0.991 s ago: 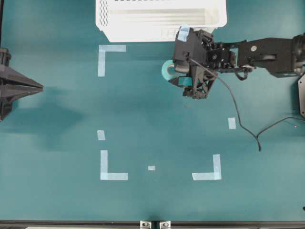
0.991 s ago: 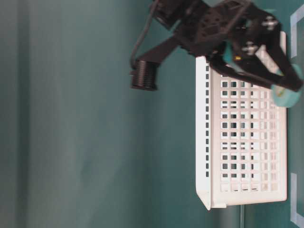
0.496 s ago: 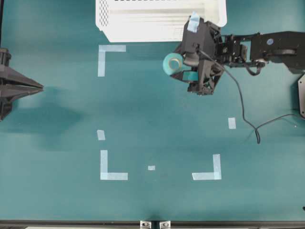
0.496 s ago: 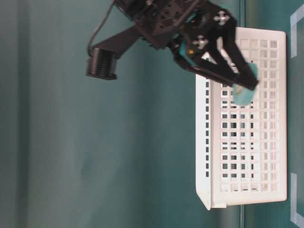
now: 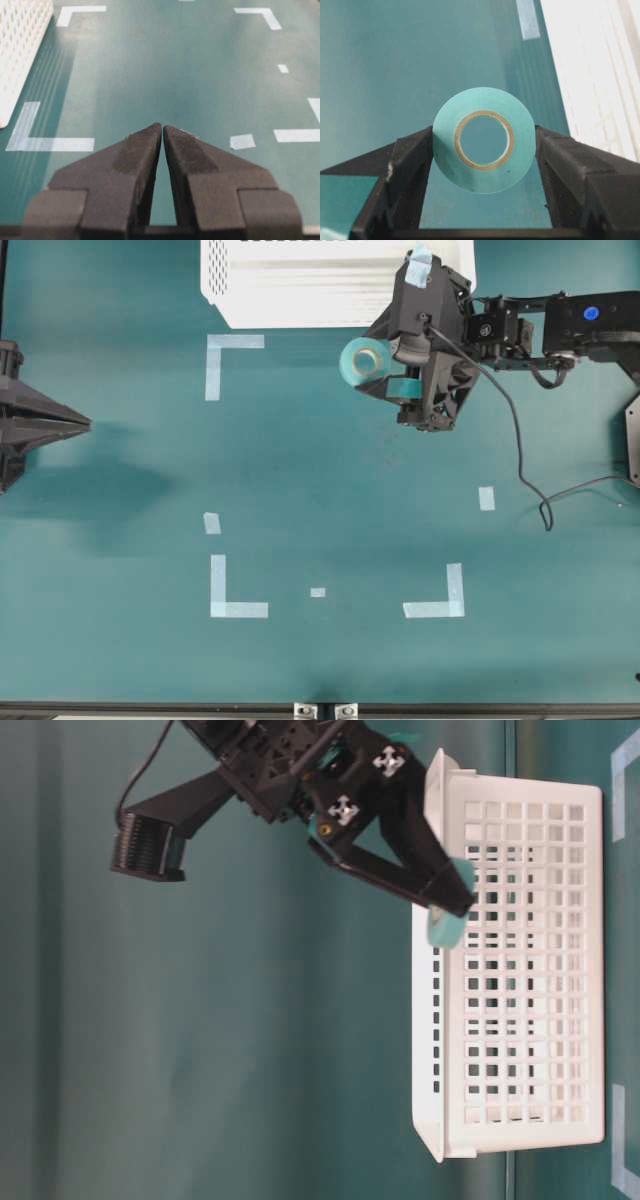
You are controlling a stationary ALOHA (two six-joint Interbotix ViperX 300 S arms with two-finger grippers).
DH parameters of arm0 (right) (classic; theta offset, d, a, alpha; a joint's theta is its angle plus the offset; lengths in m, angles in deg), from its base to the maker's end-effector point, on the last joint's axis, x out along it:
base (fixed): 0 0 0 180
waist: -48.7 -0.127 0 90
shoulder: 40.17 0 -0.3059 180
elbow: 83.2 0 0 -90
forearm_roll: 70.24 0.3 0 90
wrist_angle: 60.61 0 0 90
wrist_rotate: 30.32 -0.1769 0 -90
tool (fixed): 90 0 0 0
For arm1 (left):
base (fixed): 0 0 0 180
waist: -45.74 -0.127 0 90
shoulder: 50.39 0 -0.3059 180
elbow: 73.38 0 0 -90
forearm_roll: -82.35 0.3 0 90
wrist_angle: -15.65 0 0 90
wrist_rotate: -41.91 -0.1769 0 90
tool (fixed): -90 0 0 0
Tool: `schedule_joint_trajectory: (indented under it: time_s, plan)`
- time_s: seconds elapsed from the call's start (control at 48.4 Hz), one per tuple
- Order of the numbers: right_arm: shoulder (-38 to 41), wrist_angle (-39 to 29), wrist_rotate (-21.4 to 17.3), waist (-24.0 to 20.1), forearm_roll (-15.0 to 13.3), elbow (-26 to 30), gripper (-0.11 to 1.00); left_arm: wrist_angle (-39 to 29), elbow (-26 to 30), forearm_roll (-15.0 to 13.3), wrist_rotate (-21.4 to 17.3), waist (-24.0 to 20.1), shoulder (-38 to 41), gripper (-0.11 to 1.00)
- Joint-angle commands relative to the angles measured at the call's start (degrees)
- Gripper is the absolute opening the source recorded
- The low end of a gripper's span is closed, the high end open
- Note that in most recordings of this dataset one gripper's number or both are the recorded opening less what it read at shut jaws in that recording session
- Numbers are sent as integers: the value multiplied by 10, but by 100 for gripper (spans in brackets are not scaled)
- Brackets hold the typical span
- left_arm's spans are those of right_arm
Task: Put the tape into the white basket.
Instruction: 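Lift the tape roll with the right gripper toward the white basket, then lower the tape into the basket and open the right gripper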
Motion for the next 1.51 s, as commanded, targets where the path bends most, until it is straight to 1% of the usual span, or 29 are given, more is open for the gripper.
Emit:
schedule_joint_trajectory:
  time_s: [0.0,0.145,0.33,0.558,0.785,1.198,1.487]
  plan:
    - [-17,2,1,6,-5,18,68,5,6,1,-1,-2,5,-7]
    - [-19,-1,0,28,-25,29,68,5,6,1,-1,-2,6,-7]
    - [-19,-1,1,61,-33,40,68,5,7,1,-1,-3,6,-7]
    - [-17,2,1,113,-34,42,68,5,6,1,-1,-2,5,-7]
    - [-1,10,0,149,-33,48,68,5,7,1,-1,-2,5,-7]
    - [50,12,1,170,-34,86,68,5,6,1,-1,-3,6,-7]
    - [60,17,1,171,-34,90,68,6,6,1,-1,-3,5,-7]
